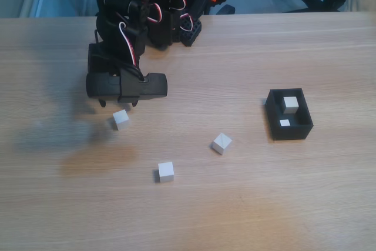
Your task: Pick blocks and place them in the box.
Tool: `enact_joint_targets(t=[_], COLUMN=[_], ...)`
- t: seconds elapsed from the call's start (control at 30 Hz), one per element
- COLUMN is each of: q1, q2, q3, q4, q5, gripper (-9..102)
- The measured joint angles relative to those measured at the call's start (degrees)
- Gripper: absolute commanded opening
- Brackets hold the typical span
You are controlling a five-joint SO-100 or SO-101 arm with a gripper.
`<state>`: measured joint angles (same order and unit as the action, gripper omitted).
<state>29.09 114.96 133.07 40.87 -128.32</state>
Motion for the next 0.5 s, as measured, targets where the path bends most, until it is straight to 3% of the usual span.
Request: enact_joint_targets(t=[0.5], q1=[-1.67], q2=[-7.73], q3=[-3.34], q4=[-4.22], q5=[0.53], gripper=[21])
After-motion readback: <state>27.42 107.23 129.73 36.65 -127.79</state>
